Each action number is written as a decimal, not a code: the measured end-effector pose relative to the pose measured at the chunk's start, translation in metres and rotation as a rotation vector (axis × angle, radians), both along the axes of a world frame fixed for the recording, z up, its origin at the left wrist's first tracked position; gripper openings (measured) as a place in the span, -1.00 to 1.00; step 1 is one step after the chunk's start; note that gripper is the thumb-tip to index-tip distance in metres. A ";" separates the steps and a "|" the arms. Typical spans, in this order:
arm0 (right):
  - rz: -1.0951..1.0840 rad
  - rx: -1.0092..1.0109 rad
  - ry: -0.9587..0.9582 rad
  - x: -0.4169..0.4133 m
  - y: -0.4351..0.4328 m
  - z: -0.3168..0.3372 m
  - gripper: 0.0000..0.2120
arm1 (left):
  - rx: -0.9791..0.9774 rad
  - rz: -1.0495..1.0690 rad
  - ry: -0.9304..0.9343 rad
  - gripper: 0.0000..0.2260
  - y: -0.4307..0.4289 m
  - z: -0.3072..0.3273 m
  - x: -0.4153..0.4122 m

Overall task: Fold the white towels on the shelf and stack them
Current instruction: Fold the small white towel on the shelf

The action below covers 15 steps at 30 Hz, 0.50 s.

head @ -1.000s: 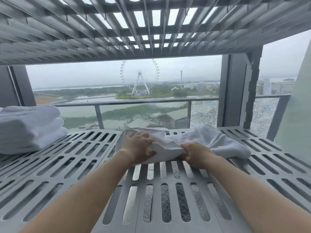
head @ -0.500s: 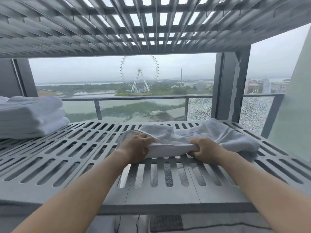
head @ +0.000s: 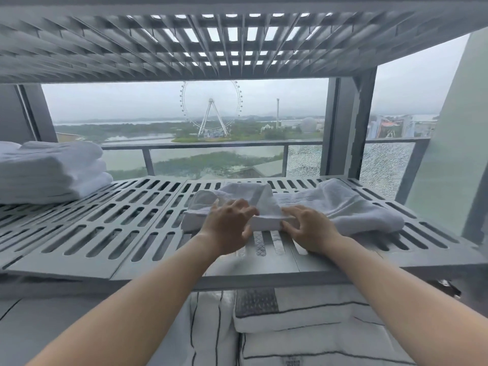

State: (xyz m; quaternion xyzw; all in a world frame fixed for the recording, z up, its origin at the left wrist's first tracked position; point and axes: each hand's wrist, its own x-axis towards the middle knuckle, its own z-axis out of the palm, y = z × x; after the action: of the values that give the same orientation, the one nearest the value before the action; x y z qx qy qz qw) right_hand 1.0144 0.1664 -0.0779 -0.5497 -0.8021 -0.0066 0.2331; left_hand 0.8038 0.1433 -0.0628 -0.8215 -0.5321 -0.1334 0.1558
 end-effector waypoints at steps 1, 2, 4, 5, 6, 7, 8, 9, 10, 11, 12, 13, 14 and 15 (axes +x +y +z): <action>-0.004 0.001 0.011 0.000 0.000 0.000 -0.56 | 0.006 -0.009 0.008 -0.68 0.001 0.000 0.006; -0.011 0.000 0.022 -0.001 0.000 0.000 -0.58 | 0.012 -0.014 0.015 -0.68 0.004 0.001 0.011; -0.031 -0.005 0.040 0.000 0.002 0.002 -0.60 | 0.015 -0.025 0.013 -0.68 0.011 0.002 0.019; -0.041 -0.005 0.044 -0.002 0.004 0.003 -0.60 | 0.011 -0.032 0.013 -0.67 0.014 0.002 0.022; -0.054 -0.009 0.043 -0.002 0.006 0.004 -0.60 | 0.009 -0.044 0.022 -0.65 0.019 0.002 0.024; -0.065 -0.012 0.042 -0.002 0.010 0.005 -0.62 | 0.006 -0.058 0.042 -0.62 0.024 0.003 0.027; -0.071 -0.013 0.042 -0.002 0.014 0.007 -0.67 | 0.003 -0.077 0.065 -0.58 0.028 0.003 0.030; -0.072 -0.004 0.044 -0.002 0.019 0.009 -0.74 | 0.004 -0.097 0.081 -0.54 0.034 0.004 0.032; -0.067 0.026 0.043 0.000 0.024 0.011 -0.78 | 0.016 -0.118 0.083 -0.51 0.039 0.005 0.035; -0.050 0.075 0.041 0.002 0.029 0.013 -0.79 | 0.036 -0.136 0.070 -0.50 0.045 0.007 0.038; -0.024 0.135 0.038 0.004 0.035 0.016 -0.79 | 0.061 -0.149 0.042 -0.48 0.051 0.009 0.042; 0.002 0.194 0.034 0.005 0.040 0.020 -0.77 | 0.085 -0.153 0.008 -0.45 0.057 0.011 0.045; 0.026 0.249 0.030 0.006 0.045 0.025 -0.76 | 0.104 -0.146 -0.021 -0.44 0.063 0.014 0.047; 0.047 0.295 0.027 0.007 0.050 0.030 -0.75 | 0.107 -0.132 -0.033 -0.42 0.071 0.017 0.049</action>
State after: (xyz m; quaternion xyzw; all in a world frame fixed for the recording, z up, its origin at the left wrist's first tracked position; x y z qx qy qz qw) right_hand 1.0213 0.2163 -0.0480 -0.4907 -0.8018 -0.1117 0.3223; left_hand 0.8526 0.2139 -0.0455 -0.8429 -0.4715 -0.1848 0.1815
